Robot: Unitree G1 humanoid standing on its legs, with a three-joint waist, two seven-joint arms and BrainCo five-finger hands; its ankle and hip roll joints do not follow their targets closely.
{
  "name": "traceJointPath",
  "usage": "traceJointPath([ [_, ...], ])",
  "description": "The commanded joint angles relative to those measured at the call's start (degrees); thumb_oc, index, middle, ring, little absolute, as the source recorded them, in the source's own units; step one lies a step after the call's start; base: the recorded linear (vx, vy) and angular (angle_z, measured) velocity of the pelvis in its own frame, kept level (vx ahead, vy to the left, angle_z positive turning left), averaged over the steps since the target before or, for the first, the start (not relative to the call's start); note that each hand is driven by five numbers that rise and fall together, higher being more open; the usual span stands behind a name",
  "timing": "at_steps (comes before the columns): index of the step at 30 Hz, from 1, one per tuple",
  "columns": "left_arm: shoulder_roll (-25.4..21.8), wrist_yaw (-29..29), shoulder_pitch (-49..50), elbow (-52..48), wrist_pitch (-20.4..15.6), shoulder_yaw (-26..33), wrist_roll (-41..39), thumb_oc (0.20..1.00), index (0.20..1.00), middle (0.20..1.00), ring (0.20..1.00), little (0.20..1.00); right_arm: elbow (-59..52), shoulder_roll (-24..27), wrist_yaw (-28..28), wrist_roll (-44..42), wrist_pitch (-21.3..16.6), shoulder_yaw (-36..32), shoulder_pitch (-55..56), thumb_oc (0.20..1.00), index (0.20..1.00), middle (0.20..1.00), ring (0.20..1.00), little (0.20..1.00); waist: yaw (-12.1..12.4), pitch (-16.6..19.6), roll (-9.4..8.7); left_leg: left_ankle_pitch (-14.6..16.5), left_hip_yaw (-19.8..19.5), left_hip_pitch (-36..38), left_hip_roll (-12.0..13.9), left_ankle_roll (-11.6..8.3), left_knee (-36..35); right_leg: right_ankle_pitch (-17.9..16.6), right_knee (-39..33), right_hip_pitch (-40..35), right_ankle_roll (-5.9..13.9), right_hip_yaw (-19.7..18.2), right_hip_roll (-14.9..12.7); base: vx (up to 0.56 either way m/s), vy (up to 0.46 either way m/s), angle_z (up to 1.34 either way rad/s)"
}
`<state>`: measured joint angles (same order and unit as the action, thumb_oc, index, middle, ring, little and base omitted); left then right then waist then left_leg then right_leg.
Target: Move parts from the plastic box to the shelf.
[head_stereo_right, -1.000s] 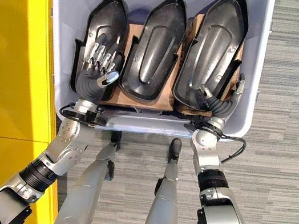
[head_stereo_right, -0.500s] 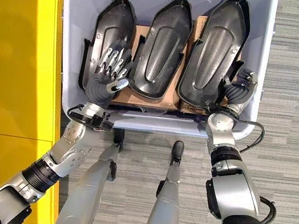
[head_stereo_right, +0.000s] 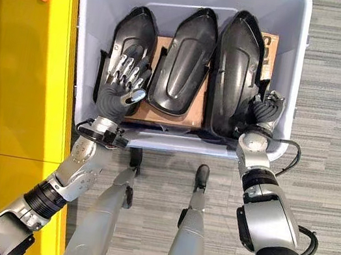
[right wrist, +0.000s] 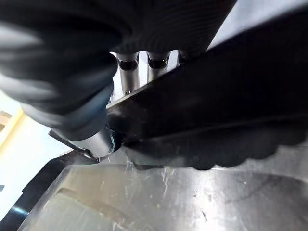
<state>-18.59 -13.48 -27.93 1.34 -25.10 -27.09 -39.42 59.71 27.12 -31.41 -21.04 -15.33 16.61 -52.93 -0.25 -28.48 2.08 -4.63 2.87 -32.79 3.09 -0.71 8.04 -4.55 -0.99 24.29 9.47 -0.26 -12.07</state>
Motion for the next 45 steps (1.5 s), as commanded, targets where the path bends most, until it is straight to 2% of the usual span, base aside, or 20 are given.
traceJointPath([
  [1,-0.21,2.25,-0.51,-1.59,-1.79,3.49,0.09,1.000,1.000,1.000,1.000,1.000,-7.77,2.77,-1.79,4.76,-1.93,0.83,3.17,0.200,0.200,0.200,0.200,0.200,0.85,2.44,-2.71,4.90,-0.49,2.36,4.29,-4.45,3.26,-2.20,3.71,-0.95,-0.49,1.20,-0.30,0.00,0.000,0.00],
  [2,-0.38,2.43,0.05,-1.81,-1.94,4.18,0.15,1.000,1.000,1.000,1.000,1.000,-13.38,3.99,-2.64,6.54,-2.16,-0.61,4.55,0.200,0.200,0.200,0.200,0.200,0.42,3.01,-3.07,4.94,-0.38,3.12,4.40,-4.50,2.99,-2.29,3.48,-1.51,-0.45,1.20,-0.31,0.03,-0.001,0.02],
  [7,-0.92,2.83,1.44,-2.31,-1.76,5.35,0.21,1.000,1.000,1.000,1.000,1.000,-23.43,4.99,-3.79,10.40,-2.29,-3.88,8.02,0.200,0.200,0.200,0.200,0.200,-0.16,4.76,-3.70,4.56,-0.33,4.61,4.54,-4.51,2.06,-2.72,2.80,-2.59,-0.34,1.16,-0.45,0.01,-0.001,-0.03],
  [10,-1.07,3.14,2.32,-2.34,-1.55,5.53,-0.08,1.000,1.000,1.000,1.000,1.000,-27.22,4.28,-3.67,9.49,-3.53,-5.64,9.45,0.200,0.200,0.200,0.200,0.200,-0.22,5.44,-4.03,4.45,-0.18,5.53,4.66,-4.55,1.62,-2.87,2.39,-3.27,-0.30,1.17,-0.38,0.00,-0.002,-0.02],
  [13,-1.55,3.76,3.50,-2.18,-1.13,5.89,-0.55,1.000,1.000,1.000,1.000,1.000,-32.19,1.63,-0.64,2.81,-7.28,-7.43,11.63,0.200,0.200,0.200,0.200,0.200,-0.37,6.57,-4.49,4.02,0.04,7.30,5.00,-4.64,0.28,-3.27,1.44,-4.39,-0.18,1.17,-0.33,0.02,-0.009,-0.08],
  [15,-2.12,4.66,5.01,-2.42,-0.39,6.47,-1.32,1.000,1.000,1.000,1.000,1.000,-36.31,0.00,1.03,1.53,-8.12,-7.53,13.38,0.200,0.200,0.200,0.200,0.200,-0.42,7.68,-4.81,3.55,0.22,8.62,5.17,-4.70,-0.79,-3.51,0.78,-5.29,-0.09,1.32,-0.42,0.04,-0.027,-0.04],
  [19,-2.97,6.36,8.47,-2.75,0.19,7.85,-1.88,1.000,1.000,1.000,1.000,1.000,-43.90,-2.14,3.71,2.87,-8.25,-7.20,17.02,0.200,0.200,0.200,0.200,0.200,-0.57,10.32,-5.21,2.93,0.49,12.01,5.90,-4.85,-2.77,-3.63,-0.17,-7.49,-0.23,1.22,-0.14,0.05,-0.023,0.00],
  [22,-3.27,6.71,9.32,-2.75,0.39,8.36,-1.86,1.000,1.000,1.000,1.000,1.000,-45.47,-2.60,4.63,2.99,-8.02,-6.96,18.49,0.200,0.200,0.200,0.200,0.200,-0.64,10.95,-5.29,2.64,0.55,13.15,6.26,-4.96,-3.27,-3.51,-0.29,-8.29,-0.28,1.16,-0.08,0.04,-0.019,-0.03],
  [25,-3.44,7.14,11.20,-1.85,0.45,9.83,-1.35,1.000,1.000,1.000,1.000,1.000,-48.45,-3.39,5.75,6.10,-7.51,-6.15,21.79,0.200,0.200,0.200,0.200,0.200,-0.73,12.35,-5.19,2.18,0.52,15.81,7.12,-5.20,-4.45,-2.59,0.22,-9.88,-0.50,1.18,0.46,0.06,-0.033,-0.03],
  [29,-3.19,7.83,14.45,-1.04,0.41,12.56,-1.80,1.000,1.000,1.000,1.000,1.000,-51.38,-4.65,9.47,4.86,-7.75,-5.66,26.60,0.200,0.200,0.200,0.200,0.200,-0.72,14.13,-4.88,1.31,0.79,19.49,8.52,-5.64,-6.36,-0.55,1.85,-11.91,-1.02,1.36,1.41,0.06,-0.045,-0.05],
  [38,-2.15,9.68,21.34,-0.03,0.88,17.42,-1.50,1.000,1.000,1.000,1.000,1.000,-53.55,-3.83,14.02,7.70,-6.52,-4.91,33.80,0.200,0.200,0.200,0.200,0.200,-0.60,18.54,-2.58,-0.88,0.96,26.92,12.21,-6.70,-9.15,5.62,7.53,-16.27,-2.84,2.30,5.34,0.05,-0.078,-0.03],
  [39,-1.78,9.65,22.48,0.18,0.90,18.49,-1.74,1.000,1.000,1.000,1.000,1.000,-53.03,-4.03,15.06,6.84,-6.36,-3.93,33.91,0.200,0.200,0.200,0.200,0.200,-0.30,19.29,-2.08,-1.62,0.66,27.84,13.86,-6.92,-9.00,7.61,10.55,-16.06,-3.79,2.52,6.98,0.01,-0.143,-0.01],
  [40,-1.47,9.80,23.08,0.23,1.05,18.64,-1.81,1.000,1.000,1.000,1.000,1.000,-53.02,-4.10,15.52,6.49,-6.25,-3.59,34.17,0.200,0.200,0.200,0.200,0.200,-0.27,19.55,-1.96,-1.81,0.74,28.27,14.31,-6.94,-9.03,8.10,11.31,-16.07,-4.16,2.49,7.51,0.01,-0.257,0.02],
  [43,-0.72,10.07,25.64,0.13,1.53,20.05,-1.85,1.000,1.000,1.000,1.000,1.000,-53.76,-4.20,16.60,5.98,-6.32,-2.39,33.25,0.200,0.200,0.200,0.200,0.200,0.50,19.64,-1.37,-4.50,-0.19,29.40,17.22,-7.11,-8.54,10.68,16.11,-15.43,-5.93,3.31,10.77,-0.03,-0.266,0.02],
  [44,-0.55,9.77,27.06,0.00,1.40,21.08,-1.44,1.000,1.000,1.000,1.000,1.000,-54.08,-4.58,16.69,6.77,-6.51,-0.69,30.73,0.200,0.200,0.200,0.200,0.200,1.88,18.98,-1.32,-7.81,-1.88,28.39,18.34,-7.06,-7.65,11.06,16.96,-14.35,-7.11,4.16,12.67,-0.12,-0.348,0.03],
  [45,-0.31,9.85,27.75,-0.18,1.42,21.23,-1.55,1.000,1.000,1.000,1.000,1.000,-54.38,-4.66,16.57,7.00,-6.63,-0.31,29.84,0.200,0.200,0.200,0.200,0.200,2.39,18.84,-1.38,-8.89,-2.24,27.89,18.43,-7.00,-7.89,11.11,16.68,-14.28,-7.20,4.43,12.90,-0.13,-0.322,-0.06],
])
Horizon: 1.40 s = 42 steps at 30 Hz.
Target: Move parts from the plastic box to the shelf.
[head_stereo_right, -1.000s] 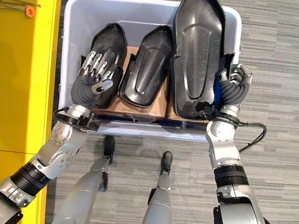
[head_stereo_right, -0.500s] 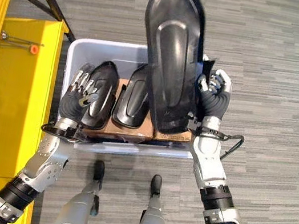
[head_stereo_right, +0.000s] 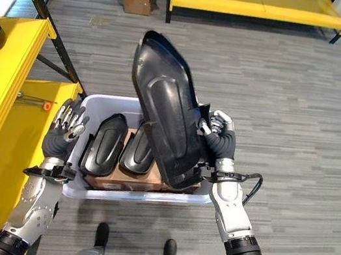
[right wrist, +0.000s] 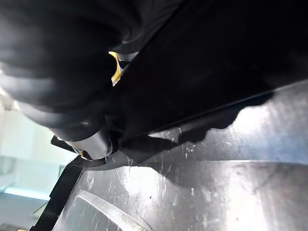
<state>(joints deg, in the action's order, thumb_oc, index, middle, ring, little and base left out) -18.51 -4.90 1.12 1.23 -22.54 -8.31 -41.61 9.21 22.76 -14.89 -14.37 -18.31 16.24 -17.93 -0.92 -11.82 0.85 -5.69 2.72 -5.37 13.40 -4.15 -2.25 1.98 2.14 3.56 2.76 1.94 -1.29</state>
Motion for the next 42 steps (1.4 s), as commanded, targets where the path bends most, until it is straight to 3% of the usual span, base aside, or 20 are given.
traceJointPath([
  [1,-0.10,1.25,-1.08,0.05,-1.00,2.42,0.65,1.000,1.000,1.000,1.000,1.000,-3.99,-0.33,0.02,0.42,-3.71,0.20,-5.43,0.200,0.200,0.200,0.200,0.200,3.29,2.04,-0.22,-9.00,-2.17,-0.16,8.00,-3.61,2.32,4.43,13.01,6.36,-0.63,2.60,2.13,-0.12,-0.193,0.10],
  [2,0.18,1.27,-1.86,0.76,-0.86,1.86,0.88,1.000,1.000,1.000,1.000,1.000,-4.40,0.05,-0.82,0.81,-3.90,-0.59,-5.57,0.200,0.200,0.200,0.200,0.200,3.36,1.35,-0.21,-12.24,0.02,-2.86,7.29,-3.73,2.35,4.04,11.36,6.00,-0.77,4.87,1.20,-0.10,-0.126,0.37],
  [3,0.18,1.26,-1.92,0.79,-0.86,1.83,0.89,1.000,1.000,1.000,1.000,1.000,-4.40,0.06,-0.83,0.82,-3.91,-0.62,-5.59,0.200,0.200,0.200,0.200,0.200,3.20,1.42,-0.22,-12.33,-0.18,-3.07,7.20,-3.71,2.34,4.02,11.30,6.06,-0.76,5.05,1.11,-0.15,-0.142,0.92],
  [5,0.43,1.79,-2.30,0.99,-1.10,1.45,1.10,1.000,1.000,1.000,1.000,1.000,-4.80,0.90,-1.45,1.54,-3.79,-0.86,-6.01,0.200,0.200,0.200,0.200,0.200,3.20,1.22,-1.26,-9.07,0.41,-3.62,3.86,-3.44,6.28,1.83,8.03,6.11,-0.55,6.31,-1.37,-0.15,-0.105,0.92],
  [6,0.78,1.90,-2.76,1.05,-1.11,1.19,1.07,1.000,1.000,1.000,1.000,1.000,-5.46,1.36,-1.81,1.86,-4.03,-1.41,-5.64,0.200,0.200,0.200,0.200,0.200,2.59,1.25,-1.63,-7.36,2.14,-2.75,3.74,-3.61,10.27,0.72,6.69,6.01,-0.92,7.52,-2.74,-0.14,-0.051,0.76],
  [9,1.15,2.24,-3.24,0.96,-1.23,0.61,0.86,1.000,1.000,1.000,1.000,1.000,-5.48,1.62,-2.06,2.27,-4.00,-1.85,-4.92,0.200,0.200,0.200,0.200,0.200,1.27,2.00,-1.33,-5.80,2.53,-0.45,4.04,-3.59,13.72,-0.15,5.67,6.50,-1.14,9.95,-4.13,-0.12,-0.011,1.08],
  [10,1.64,2.42,-3.72,0.65,-1.28,0.30,0.71,1.000,1.000,1.000,1.000,1.000,-5.52,1.38,-1.93,2.16,-3.78,-1.81,-4.45,0.200,0.200,0.200,0.200,0.200,0.28,2.68,-0.89,-4.59,0.38,2.15,2.38,-3.49,17.75,-1.29,4.77,7.39,-1.43,12.02,-5.27,-0.14,0.034,1.01],
  [11,2.31,2.19,-4.02,0.51,-1.16,0.34,0.88,1.000,1.000,1.000,1.000,1.000,-6.10,1.23,-1.96,2.19,-3.50,-2.55,-3.39,0.200,0.200,0.200,0.200,0.200,-0.80,3.47,-0.01,-1.85,1.49,4.98,1.69,-3.15,15.83,-1.86,4.17,7.87,-0.56,14.39,-6.02,-0.14,0.064,0.62],
  [13,2.66,2.19,-4.08,0.19,-1.02,0.22,0.74,1.000,1.000,1.000,1.000,1.000,-6.56,1.27,-2.20,2.29,-3.39,-3.19,-2.73,0.200,0.200,0.200,0.200,0.200,-1.71,4.14,0.67,-1.25,2.87,7.43,1.65,-3.06,12.99,-2.60,3.78,8.20,-0.30,15.40,-6.27,-0.05,0.068,0.81],
  [15,3.37,2.65,-5.52,0.96,-0.64,-1.46,0.49,1.000,1.000,1.000,1.000,1.000,-7.50,1.87,-3.92,2.57,-3.65,-6.03,-0.02,0.200,0.200,0.200,0.200,0.200,-3.82,4.83,3.06,-0.25,11.03,9.61,2.97,-4.16,3.02,-3.41,4.10,8.14,1.07,19.86,-8.44,-0.09,0.170,1.10],
  [16,3.39,2.66,-5.54,1.00,-0.66,-1.50,0.49,1.000,1.000,1.000,1.000,1.000,-7.53,1.90,-3.92,2.57,-3.64,-6.07,0.02,0.200,0.200,0.200,0.200,0.200,-3.86,4.86,3.09,-0.33,10.97,9.63,2.93,-4.14,2.88,-3.41,4.10,8.14,1.11,19.93,-8.48,-0.01,0.282,1.71],
  [18,2.81,2.86,-4.95,0.60,-0.55,-0.68,0.58,1.000,1.000,1.000,1.000,1.000,-7.05,1.86,-4.16,2.80,-3.00,-7.49,1.81,0.200,0.200,0.200,0.200,0.200,-3.41,5.07,3.01,3.08,11.29,10.31,1.13,-3.44,0.06,-5.47,4.18,6.67,2.41,21.43,-11.17,0.07,0.214,1.45],
  [23,2.10,2.57,-2.57,-0.48,-0.18,1.96,1.78,1.000,1.000,1.000,1.000,1.000,-5.89,0.85,-2.50,2.71,-1.83,-7.36,2.98,0.200,0.200,0.200,0.200,0.200,-1.17,4.98,0.71,6.53,9.47,9.17,-2.71,-1.32,0.20,-8.14,3.19,4.36,4.39,22.38,-14.71,0.04,0.128,0.32],
  [31,1.60,2.50,0.47,-1.72,0.33,4.95,3.38,1.000,1.000,1.000,1.000,1.000,-4.98,0.15,-0.36,3.56,-0.13,-6.59,4.54,0.200,0.200,0.200,0.200,0.200,1.35,4.94,-2.32,8.42,6.05,7.49,-7.29,0.97,-0.06,-11.33,1.25,1.27,7.04,24.72,-18.59,0.03,0.114,0.24],
  [36,1.34,1.73,2.09,-2.78,-0.02,6.85,4.20,1.000,1.000,1.000,1.000,1.000,-4.76,-0.36,0.11,4.25,0.85,-6.40,5.39,0.200,0.200,0.200,0.200,0.200,4.03,3.73,-4.05,9.39,1.29,3.96,-12.88,3.48,1.12,-16.06,-0.23,-0.17,9.83,26.44,-23.60,0.00,0.172,0.49],
  [38,1.25,1.62,2.11,-2.78,-0.04,6.86,4.43,1.000,1.000,1.000,1.000,1.000,-4.64,-0.55,0.14,4.31,0.99,-6.30,5.53,0.200,0.200,0.200,0.200,0.200,4.22,3.72,-4.25,9.58,0.40,3.41,-13.86,3.94,1.57,-16.53,-0.21,-0.37,10.13,26.53,-24.44,0.03,0.226,0.74],
  [39,0.84,1.36,2.25,-2.88,0.00,7.31,5.33,1.000,1.000,1.000,1.000,1.000,-4.17,-1.18,0.32,4.41,1.33,-5.79,5.85,0.200,0.200,0.200,0.200,0.200,4.61,3.67,-4.14,9.79,-1.18,3.39,-15.65,5.14,1.51,-16.57,1.25,-0.50,10.06,25.64,-25.76,0.08,0.345,0.50],
  [40,0.69,1.25,2.34,-3.23,0.07,7.59,5.77,1.000,1.000,1.000,1.000,1.000,-4.22,-1.32,0.54,4.54,1.42,-5.65,5.80,0.200,0.200,0.200,0.200,0.200,4.70,3.82,-3.95,9.92,-1.01,3.83,-15.75,5.54,1.24,-16.24,3.17,-0.08,9.95,25.75,-26.44,0.09,0.355,0.55],
  [42,0.31,1.22,2.18,-3.22,0.09,7.42,6.21,1.000,1.000,1.000,1.000,1.000,-4.42,-1.66,0.83,4.40,1.41,-5.28,6.22,0.200,0.200,0.200,0.200,0.200,4.04,3.72,-3.74,9.57,-1.85,5.20,-16.13,6.20,-0.07,-15.74,6.09,1.19,9.08,21.39,-25.80,0.06,0.179,0.48],
])
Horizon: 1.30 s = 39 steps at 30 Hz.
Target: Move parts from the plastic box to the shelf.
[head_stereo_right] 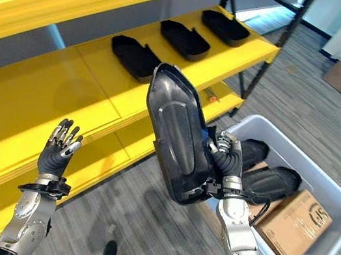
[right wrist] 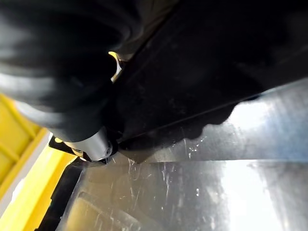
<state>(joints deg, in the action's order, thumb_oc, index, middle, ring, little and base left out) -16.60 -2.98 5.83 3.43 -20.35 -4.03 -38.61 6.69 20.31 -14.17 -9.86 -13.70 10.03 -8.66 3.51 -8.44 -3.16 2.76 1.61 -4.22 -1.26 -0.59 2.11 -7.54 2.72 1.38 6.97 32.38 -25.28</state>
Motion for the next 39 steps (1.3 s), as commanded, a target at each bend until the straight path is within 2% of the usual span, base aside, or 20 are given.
traceJointPath([
  [1,-1.61,-0.69,-2.53,-5.40,-2.10,3.14,3.22,1.000,1.000,1.000,1.000,1.000,-1.90,0.79,0.11,-0.11,-3.21,0.94,-3.05,0.200,0.200,0.200,0.200,0.200,-0.27,0.32,0.27,1.08,-0.62,4.16,-1.45,2.64,-4.56,-6.14,5.66,3.49,4.86,-9.22,-1.79,0.02,0.099,0.32],
  [2,-1.86,-0.74,-2.82,-5.20,-2.15,2.80,3.41,1.000,1.000,1.000,1.000,1.000,-2.06,0.75,0.34,-0.18,-3.13,1.00,-2.92,0.200,0.200,0.200,0.200,0.200,-1.26,0.34,0.26,0.63,-1.30,4.42,-1.52,2.88,-5.17,-6.01,6.06,4.69,4.15,-13.70,0.00,0.06,0.154,0.13],
  [3,-2.50,0.09,-3.40,-3.90,-2.41,1.95,2.72,1.000,1.000,1.000,1.000,1.000,-3.04,1.75,1.72,-1.09,-3.30,1.31,-2.42,0.200,0.200,0.200,0.200,0.200,-4.34,-0.40,0.83,0.41,-3.44,5.31,-1.04,3.32,-4.75,0.89,6.97,8.09,1.24,-30.19,12.57,0.05,0.152,0.10],
  [4,-2.50,0.12,-3.42,-3.88,-2.42,1.96,2.70,1.000,1.000,1.000,1.000,1.000,-3.06,1.76,1.73,-1.11,-3.29,1.30,-2.43,0.200,0.200,0.200,0.200,0.200,-4.22,-0.31,0.82,0.29,-3.31,5.15,-1.02,3.28,-4.77,0.75,6.97,8.33,1.18,-30.33,12.62,0.06,0.150,0.29],
  [6,-1.79,0.90,-2.15,-4.51,-1.60,1.54,3.28,1.000,1.000,1.000,1.000,1.000,-2.83,1.56,3.30,-2.87,-4.26,1.92,-1.00,0.200,0.200,0.200,0.200,0.200,-5.78,0.48,-1.03,-0.79,-5.02,4.87,-2.62,3.85,-5.08,4.12,5.05,9.13,-1.66,-33.24,24.81,0.03,0.002,0.48],
  [7,-1.79,0.91,-2.11,-4.51,-1.61,1.55,3.26,1.000,1.000,1.000,1.000,1.000,-2.81,1.57,3.31,-2.88,-4.28,1.95,-0.97,0.200,0.200,0.200,0.200,0.200,-5.77,0.51,-0.99,-0.73,-5.03,4.94,-2.55,3.83,-5.12,4.11,4.93,9.03,-1.69,-33.23,24.87,0.02,-0.057,0.56],
  [8,-1.46,1.31,-2.77,-3.46,-1.79,0.76,3.03,1.000,1.000,1.000,1.000,1.000,-2.98,1.87,3.45,-3.17,-4.52,2.31,-0.44,0.200,0.200,0.200,0.200,0.200,-6.84,0.70,-1.26,-1.01,-6.25,4.49,-2.88,3.58,-4.68,3.86,3.74,8.78,-1.71,-39.26,26.64,0.01,-0.068,0.72],
  [9,-1.11,1.60,-3.06,-3.54,-1.97,0.21,2.73,1.000,1.000,1.000,1.000,1.000,-3.93,2.51,4.01,-3.73,-4.70,2.15,0.30,0.200,0.200,0.200,0.200,0.200,-6.73,1.19,-1.65,-1.32,-6.48,4.37,-3.07,3.33,-4.50,3.57,1.83,6.90,-2.27,-40.61,27.17,0.02,-0.112,0.55],
  [12,-0.92,1.49,-1.40,-4.19,-1.91,0.55,2.29,1.000,1.000,1.000,1.000,1.000,-3.90,2.69,3.78,-3.95,-4.84,1.46,1.06,0.200,0.200,0.200,0.200,0.200,-5.67,2.71,-1.53,-1.26,-6.02,4.94,-2.73,3.17,-5.13,3.19,-0.29,4.96,-1.81,-37.92,26.04,0.06,-0.107,0.27],
  [21,-0.39,2.79,-0.11,-4.23,-1.11,0.53,1.29,1.000,1.000,1.000,1.000,1.000,-4.46,3.61,4.98,-5.00,-5.42,0.56,1.71,0.200,0.200,0.200,0.200,0.200,-5.47,4.00,-1.30,0.85,-7.84,4.93,-1.62,1.65,-0.63,5.09,-1.15,1.65,-3.73,-35.19,26.11,0.03,-0.114,0.22],
  [23,0.19,3.27,-1.05,-4.31,-1.10,-0.38,0.21,1.000,1.000,1.000,1.000,1.000,-5.27,4.68,4.96,-5.39,-5.98,0.78,0.17,0.200,0.200,0.200,0.200,0.200,-5.01,1.73,-1.35,2.93,-8.88,0.92,-3.09,-0.16,8.95,5.72,-0.30,1.40,-4.68,-33.97,25.61,-0.06,-0.136,0.44],
  [24,0.61,3.39,-1.69,-3.81,-0.97,-0.99,-0.37,1.000,1.000,1.000,1.000,1.000,-5.40,5.41,4.54,-5.16,-6.01,0.74,-0.86,0.200,0.200,0.200,0.200,0.200,-4.90,0.46,-1.45,3.16,-6.93,-1.54,-2.54,-1.50,14.73,5.99,0.27,0.71,-5.30,-32.34,24.85,-0.07,-0.066,0.70],
  [25,0.72,3.14,-2.11,-3.72,-0.93,-1.12,-0.75,1.000,1.000,1.000,1.000,1.000,-5.26,5.51,4.03,-5.00,-6.05,1.06,-1.97,0.200,0.200,0.200,0.200,0.200,-4.92,-0.25,-1.42,2.32,-6.09,-2.85,-0.75,-2.17,16.36,6.12,0.67,0.46,-5.40,-31.71,24.46,-0.04,-0.029,1.14],
  [27,0.88,3.03,-2.21,-3.71,-0.83,-1.05,-1.10,1.000,1.000,1.000,1.000,1.000,-4.94,5.34,3.72,-5.02,-5.96,1.60,-2.90,0.200,0.200,0.200,0.200,0.200,-4.83,-0.63,-1.36,2.13,-5.75,-2.90,0.94,-2.41,16.34,6.42,1.07,0.13,-5.50,-31.49,24.38,0.01,0.021,1.03],
  [29,0.82,1.99,-1.91,-4.10,-1.04,-0.48,-0.83,1.000,1.000,1.000,1.000,1.000,-3.54,4.21,3.04,-4.73,-5.85,2.90,-5.16,0.200,0.200,0.200,0.200,0.200,-3.96,-0.50,-1.52,-0.53,-7.89,-2.18,6.73,-3.19,11.95,7.39,1.75,-0.22,-4.91,-31.75,23.73,0.05,0.061,0.25],
  [30,0.98,1.41,-2.07,-4.19,-1.13,-0.36,-1.01,1.000,1.000,1.000,1.000,1.000,-2.65,3.75,2.30,-4.53,-5.79,3.24,-6.03,0.200,0.200,0.200,0.200,0.200,-3.93,-0.33,-1.13,-2.82,-7.75,-1.83,9.82,-3.69,8.94,8.13,2.11,-0.12,-4.57,-31.45,23.66,0.04,0.092,0.11],
  [32,1.31,0.00,-3.52,-3.79,-1.43,-0.16,-1.03,1.000,1.000,1.000,1.000,1.000,-0.79,2.89,0.34,-4.07,-5.80,4.19,-8.71,0.200,0.200,0.200,0.200,0.200,-3.46,-0.77,0.11,-9.84,-8.06,-3.06,15.69,-4.98,1.63,10.08,4.79,0.82,-4.26,-30.52,23.63,0.07,0.152,0.09],
  [33,1.35,-0.50,-4.49,-2.95,-1.55,-0.26,-1.18,1.000,1.000,1.000,1.000,1.000,-0.33,2.75,-0.26,-3.73,-5.63,4.33,-9.47,0.200,0.200,0.200,0.200,0.200,-3.51,-0.97,1.07,-10.69,-5.46,-1.99,17.53,-5.70,-0.40,11.38,7.12,1.54,-4.25,-29.28,23.40,0.11,0.176,0.09],
  [36,0.98,-0.17,-4.98,-2.30,-1.57,-1.00,-1.60,1.000,1.000,1.000,1.000,1.000,1.39,1.96,-0.90,-2.94,-5.10,5.37,-11.77,0.200,0.200,0.200,0.200,0.200,-2.52,-0.89,2.40,-9.31,-4.49,-1.39,17.28,-6.47,-0.56,12.88,9.42,1.32,-3.96,-28.21,22.58,0.13,0.126,0.12],
  [39,0.10,-0.18,-5.21,-2.70,-1.68,-1.18,-1.47,1.000,1.000,1.000,1.000,1.000,3.66,0.71,-1.39,-3.28,-4.75,5.82,-13.79,0.200,0.200,0.200,0.200,0.200,-1.04,-1.26,1.77,-7.43,-4.02,-1.74,15.20,-6.23,2.02,12.59,8.06,-1.21,-3.09,-26.92,20.46,0.16,0.122,0.16],
])
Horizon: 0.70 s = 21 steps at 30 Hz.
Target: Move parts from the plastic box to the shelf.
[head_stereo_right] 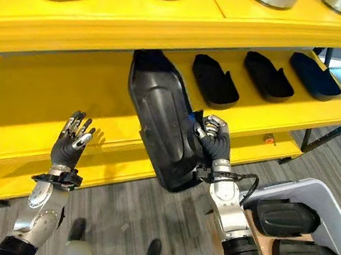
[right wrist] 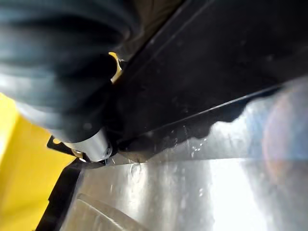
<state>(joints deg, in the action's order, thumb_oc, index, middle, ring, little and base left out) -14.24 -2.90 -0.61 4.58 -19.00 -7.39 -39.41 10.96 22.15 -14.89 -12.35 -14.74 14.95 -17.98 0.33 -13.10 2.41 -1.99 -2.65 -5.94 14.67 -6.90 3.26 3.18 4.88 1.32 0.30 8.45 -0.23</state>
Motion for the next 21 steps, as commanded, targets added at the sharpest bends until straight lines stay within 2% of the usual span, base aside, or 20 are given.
traceJointPath([
  [1,-2.53,-0.27,1.18,-3.99,-3.01,2.19,-0.85,1.000,1.000,1.000,1.000,1.000,0.40,-1.41,-0.98,-0.54,-3.48,1.17,-5.39,0.200,0.200,0.200,0.200,0.200,2.65,3.23,-4.10,-1.98,0.44,-0.01,-1.36,0.23,1.55,1.89,5.48,-2.07,3.99,-2.60,-5.40,0.22,0.158,0.25],
  [6,-4.03,-0.76,0.49,-4.77,-2.98,1.10,-1.60,1.000,1.000,1.000,1.000,1.000,4.92,-2.36,-2.78,-0.14,-1.99,2.30,-11.12,0.200,0.200,0.200,0.200,0.200,5.75,2.63,-5.29,1.07,0.47,-2.83,-5.40,1.03,5.89,1.63,3.79,-4.18,5.90,-1.16,-8.96,0.11,0.120,0.30],
  [9,-5.11,-0.73,0.03,-5.66,-2.81,0.59,-2.15,1.000,1.000,1.000,1.000,1.000,7.87,-2.27,-3.98,0.41,-1.23,2.68,-15.31,0.200,0.200,0.200,0.200,0.200,7.47,2.12,-6.06,2.14,-0.14,-5.32,-7.00,1.34,8.01,1.26,2.94,-4.29,6.72,-0.21,-10.26,0.06,0.068,0.39],
  [11,-5.41,-0.74,0.02,-5.78,-2.71,0.40,-2.27,1.000,1.000,1.000,1.000,1.000,8.73,-2.26,-4.35,0.48,-0.97,2.71,-16.43,0.200,0.200,0.200,0.200,0.200,7.90,2.00,-6.24,2.43,-0.32,-5.89,-7.31,1.48,8.43,1.14,2.82,-4.14,6.87,0.04,-10.57,0.03,0.047,0.26],
  [14,-7.26,-0.81,-0.46,-7.13,-2.46,-1.05,-2.98,1.000,1.000,1.000,1.000,1.000,15.75,-0.56,-6.40,-0.19,0.34,2.93,-25.26,0.200,0.200,0.200,0.200,0.200,10.49,0.58,-7.00,3.17,-1.04,-9.66,-8.92,1.94,10.41,0.59,2.34,-3.06,7.45,1.45,-11.97,0.00,0.040,0.18],
  [21,-9.37,-0.86,-1.80,-8.14,-2.32,-2.46,-3.74,1.000,1.000,1.000,1.000,1.000,26.82,3.85,-8.32,-2.49,1.53,4.06,-37.87,0.200,0.200,0.200,0.200,0.200,12.14,-1.92,-7.02,3.80,-1.77,-13.61,-10.09,2.25,13.19,0.60,4.01,-0.24,7.50,2.08,-12.64,-0.04,0.024,0.12],
])
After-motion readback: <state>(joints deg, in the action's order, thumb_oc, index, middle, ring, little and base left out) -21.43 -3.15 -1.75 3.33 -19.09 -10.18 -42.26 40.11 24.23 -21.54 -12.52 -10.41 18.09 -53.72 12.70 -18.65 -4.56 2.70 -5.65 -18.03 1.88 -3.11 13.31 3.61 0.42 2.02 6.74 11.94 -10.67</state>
